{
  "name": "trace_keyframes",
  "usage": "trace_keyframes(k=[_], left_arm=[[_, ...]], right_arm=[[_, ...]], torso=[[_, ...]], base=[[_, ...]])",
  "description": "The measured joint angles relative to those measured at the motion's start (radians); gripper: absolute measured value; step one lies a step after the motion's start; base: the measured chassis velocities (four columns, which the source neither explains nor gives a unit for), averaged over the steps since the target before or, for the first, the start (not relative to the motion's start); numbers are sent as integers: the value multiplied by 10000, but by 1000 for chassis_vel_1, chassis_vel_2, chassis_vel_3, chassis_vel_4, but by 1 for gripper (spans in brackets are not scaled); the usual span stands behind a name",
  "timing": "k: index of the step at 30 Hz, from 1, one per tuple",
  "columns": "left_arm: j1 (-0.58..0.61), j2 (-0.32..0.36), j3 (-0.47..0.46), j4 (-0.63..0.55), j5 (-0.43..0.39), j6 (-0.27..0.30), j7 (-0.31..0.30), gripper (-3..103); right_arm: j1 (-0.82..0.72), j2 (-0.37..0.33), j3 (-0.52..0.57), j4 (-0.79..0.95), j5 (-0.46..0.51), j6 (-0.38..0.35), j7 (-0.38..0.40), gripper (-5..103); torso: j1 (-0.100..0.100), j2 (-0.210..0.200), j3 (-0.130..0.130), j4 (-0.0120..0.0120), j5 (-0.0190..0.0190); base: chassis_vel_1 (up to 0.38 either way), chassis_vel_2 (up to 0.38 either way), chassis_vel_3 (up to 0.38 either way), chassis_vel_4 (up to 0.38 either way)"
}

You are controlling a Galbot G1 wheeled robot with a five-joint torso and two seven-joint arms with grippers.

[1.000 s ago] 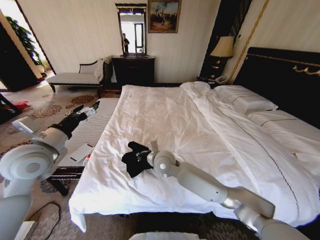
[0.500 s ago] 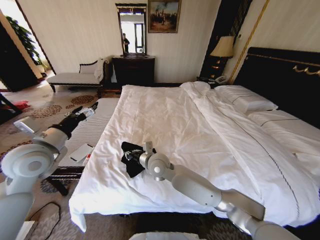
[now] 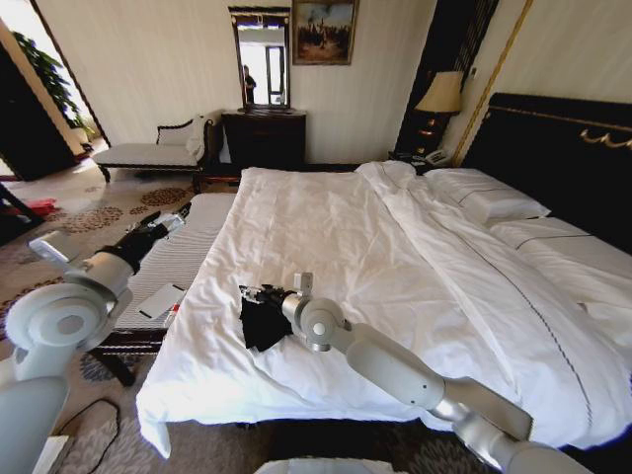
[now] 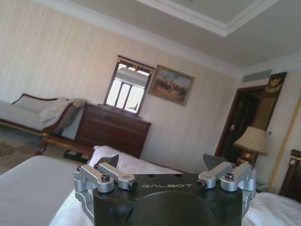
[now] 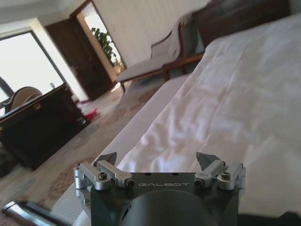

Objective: Fold the clothes on the bed.

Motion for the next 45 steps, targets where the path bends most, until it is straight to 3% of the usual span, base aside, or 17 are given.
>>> trace_keyframes(k=[4,5,7,8,12,13,16,17,18,21,29,30,31,34,45], left_arm=[[942,-287,-61,90,596,-34,-246,100],[942,-287,-61,90,596,-34,-246,100],[1609,-379,-64,-38,1389,-558,-255,100],[1609,-379,-64,-38,1389,-558,-255,100],[2595,-674,37,-566,2900,-1223,23,100],[2595,-674,37,-566,2900,-1223,23,100],[3089,-1256,132,-1086,3387,-1281,-9,100],[3089,-1256,132,-1086,3387,-1281,-9,100],[3277,-1560,176,-1286,3835,-1281,30,100],[3668,-2144,203,-1583,4877,-1362,289,100],[4433,-2724,282,-2068,5849,-1701,374,100],[4595,-2947,339,-2164,6338,-1804,340,100],[4595,-2947,339,-2164,6338,-1804,340,100],[4842,-3376,383,-2161,7382,-1946,231,100],[4978,-4011,419,-2025,7705,-2039,307,100]], right_arm=[[-420,-1272,1270,17,-1262,953,-302,100],[-420,-1272,1270,17,-1262,953,-302,100],[-839,-1917,2219,158,-2069,1168,-308,100],[-839,-1917,2219,158,-2069,1168,-308,100],[-2278,-2492,4208,912,-3023,1475,-254,100],[-2278,-2492,4208,912,-3023,1475,-254,100],[-4298,-2695,5993,2009,-4561,1722,-242,100],[-4298,-2695,5993,2009,-4561,1722,-242,100],[-5227,-2671,6853,2556,-5375,1778,-395,100],[-7376,-2316,8458,3723,-6481,1854,-724,100],[-9682,-1608,9824,5145,-7389,1847,-877,100],[-10185,-1419,10167,5386,-7961,1841,-1130,100],[-10185,-1419,10167,5386,-7961,1841,-1130,100],[-10887,-1041,10872,5709,-8607,1903,-1451,100],[-11729,37,11981,6068,-9173,1847,-1475,100]], torso=[[1,-1,1,-4,-1],[1,-1,1,-4,-1],[1,-1,0,-3,0],[1,-1,0,-3,0],[0,0,-2,3,-1],[0,0,-2,3,-1],[0,0,-1,-5,2],[0,0,-1,-5,2],[-1,0,-3,-6,2],[-1,2,-3,-3,-1],[-2,2,-3,0,-1],[-3,2,-2,1,-2],[-3,2,-2,1,-2],[-2,2,-1,-1,-3],[-1,0,0,-1,-3]], base=[[0,0,0,0],[0,0,0,0],[0,0,0,0],[0,0,0,0],[0,0,0,0],[0,0,0,0],[0,0,0,0],[0,0,0,0],[0,0,0,0],[0,0,0,0],[0,0,0,0],[0,0,0,0],[0,0,0,0],[0,0,0,0],[0,0,0,0]])
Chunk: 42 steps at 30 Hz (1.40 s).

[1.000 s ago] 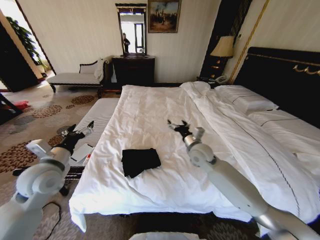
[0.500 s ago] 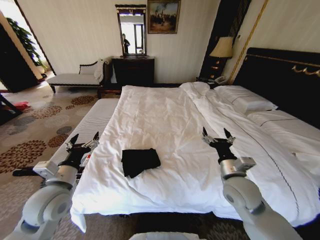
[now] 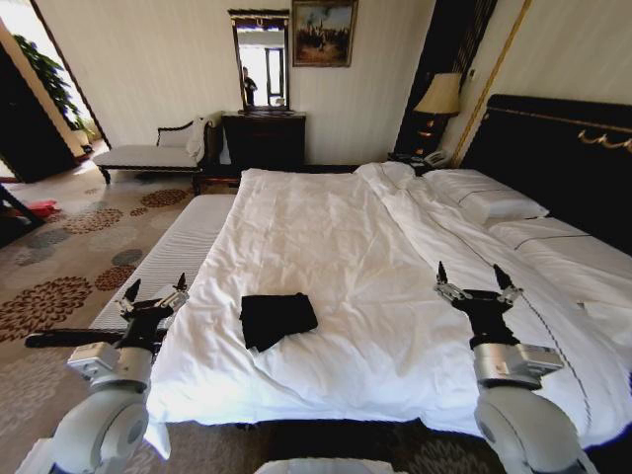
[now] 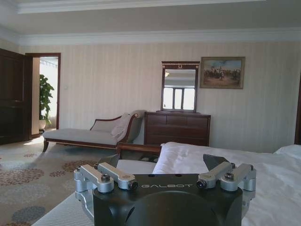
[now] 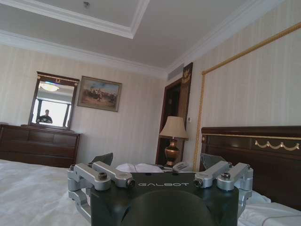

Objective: Fold the clothes on the bed.

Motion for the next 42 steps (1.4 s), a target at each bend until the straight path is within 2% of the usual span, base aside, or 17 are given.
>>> trace_keyframes(k=[5,42], left_arm=[[-10,-11,3,1,-38,48,42,100],[-31,26,2,6,-101,78,52,100]], right_arm=[[-227,177,130,14,-28,63,-162,100],[-172,147,64,-13,35,63,-160,100]], torso=[[1,0,1,-1,-1],[1,-1,1,0,-1]], base=[[0,0,0,0],[0,0,0,0]])
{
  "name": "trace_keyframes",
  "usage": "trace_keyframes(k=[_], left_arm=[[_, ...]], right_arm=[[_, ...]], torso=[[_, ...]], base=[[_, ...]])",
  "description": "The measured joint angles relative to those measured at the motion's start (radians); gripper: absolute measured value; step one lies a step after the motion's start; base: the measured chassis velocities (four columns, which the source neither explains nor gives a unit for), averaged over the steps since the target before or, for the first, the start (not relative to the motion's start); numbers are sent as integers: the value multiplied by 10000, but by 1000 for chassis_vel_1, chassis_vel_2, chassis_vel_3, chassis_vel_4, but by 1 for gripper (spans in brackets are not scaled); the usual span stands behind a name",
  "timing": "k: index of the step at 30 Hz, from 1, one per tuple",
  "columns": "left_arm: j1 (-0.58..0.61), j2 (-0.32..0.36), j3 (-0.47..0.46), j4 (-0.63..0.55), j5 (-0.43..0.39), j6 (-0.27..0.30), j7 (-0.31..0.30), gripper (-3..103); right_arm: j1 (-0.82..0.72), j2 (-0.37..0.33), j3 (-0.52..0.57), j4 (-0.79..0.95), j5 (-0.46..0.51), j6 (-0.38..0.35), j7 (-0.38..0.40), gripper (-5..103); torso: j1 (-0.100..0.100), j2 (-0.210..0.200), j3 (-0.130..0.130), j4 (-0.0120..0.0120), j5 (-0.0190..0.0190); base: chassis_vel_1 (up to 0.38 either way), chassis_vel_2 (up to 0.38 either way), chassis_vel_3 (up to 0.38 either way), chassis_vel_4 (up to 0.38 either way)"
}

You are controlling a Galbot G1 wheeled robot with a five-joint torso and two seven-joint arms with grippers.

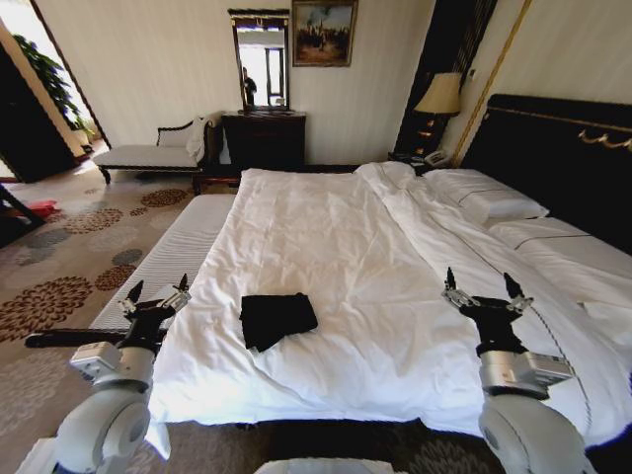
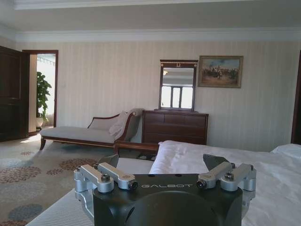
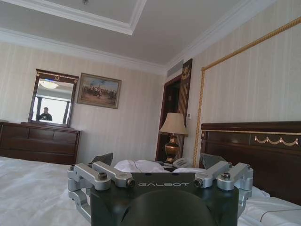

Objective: Fold the clothes on the bed.

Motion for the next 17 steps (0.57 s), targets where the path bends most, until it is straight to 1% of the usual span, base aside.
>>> trace_keyframes(k=[17], left_arm=[[-1,1,-1,0,-1,0,0,100]], right_arm=[[6,-1,-6,-1,3,-9,9,100]], torso=[[0,0,0,0,0]], base=[[0,0,0,0]])
